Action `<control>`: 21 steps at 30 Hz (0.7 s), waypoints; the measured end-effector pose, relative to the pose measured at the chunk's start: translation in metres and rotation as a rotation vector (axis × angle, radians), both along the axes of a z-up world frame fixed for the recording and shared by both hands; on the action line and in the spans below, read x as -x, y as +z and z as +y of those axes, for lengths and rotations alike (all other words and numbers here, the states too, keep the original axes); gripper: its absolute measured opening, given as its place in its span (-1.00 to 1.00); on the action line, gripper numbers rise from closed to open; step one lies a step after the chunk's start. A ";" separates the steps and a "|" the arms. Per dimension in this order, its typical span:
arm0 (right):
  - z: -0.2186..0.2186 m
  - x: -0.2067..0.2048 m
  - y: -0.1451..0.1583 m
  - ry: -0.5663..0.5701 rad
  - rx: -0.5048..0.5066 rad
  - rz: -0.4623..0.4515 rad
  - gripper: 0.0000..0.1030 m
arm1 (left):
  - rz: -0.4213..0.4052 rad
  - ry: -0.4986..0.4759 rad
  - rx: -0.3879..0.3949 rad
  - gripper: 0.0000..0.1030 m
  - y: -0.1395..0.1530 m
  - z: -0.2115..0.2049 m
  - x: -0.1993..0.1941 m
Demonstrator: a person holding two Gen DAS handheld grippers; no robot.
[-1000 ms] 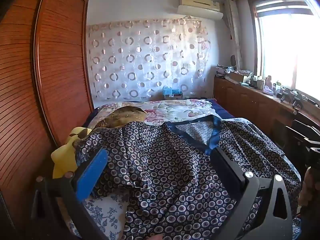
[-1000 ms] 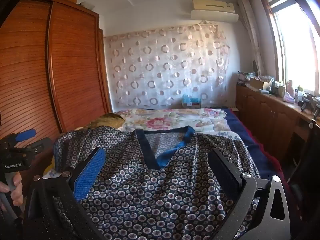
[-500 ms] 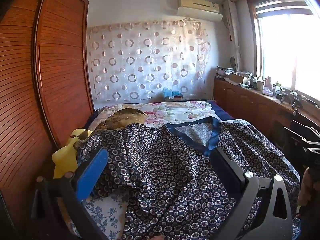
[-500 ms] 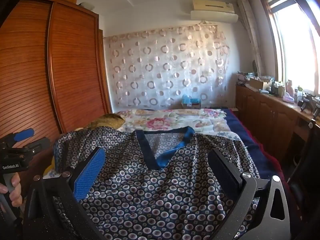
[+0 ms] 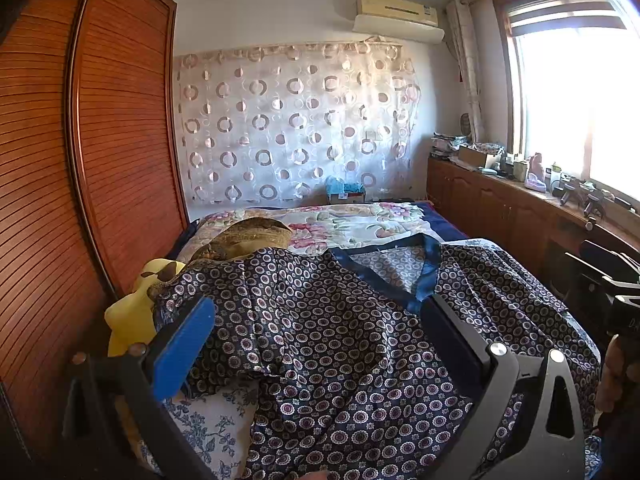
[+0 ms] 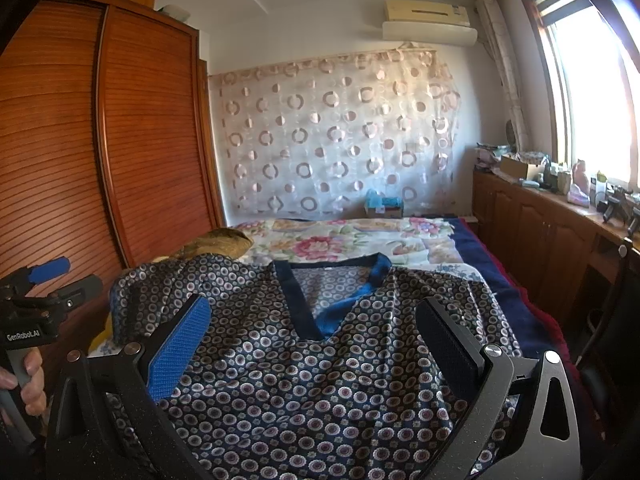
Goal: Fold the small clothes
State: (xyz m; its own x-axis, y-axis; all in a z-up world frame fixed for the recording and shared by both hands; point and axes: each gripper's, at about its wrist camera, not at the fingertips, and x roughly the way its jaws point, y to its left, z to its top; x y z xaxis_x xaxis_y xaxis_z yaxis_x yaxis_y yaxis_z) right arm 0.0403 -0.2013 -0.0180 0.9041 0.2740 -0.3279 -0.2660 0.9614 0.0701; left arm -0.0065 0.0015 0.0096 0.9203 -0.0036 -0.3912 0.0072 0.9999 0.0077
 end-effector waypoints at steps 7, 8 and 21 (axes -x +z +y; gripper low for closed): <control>0.000 0.000 0.000 0.001 -0.001 0.000 1.00 | 0.000 -0.001 -0.001 1.00 0.000 -0.001 0.000; 0.000 0.001 0.000 0.000 -0.001 0.000 1.00 | -0.001 0.000 -0.001 1.00 0.000 -0.002 0.000; 0.001 0.001 0.001 0.002 -0.001 0.000 1.00 | -0.003 -0.001 -0.003 1.00 0.000 -0.003 0.001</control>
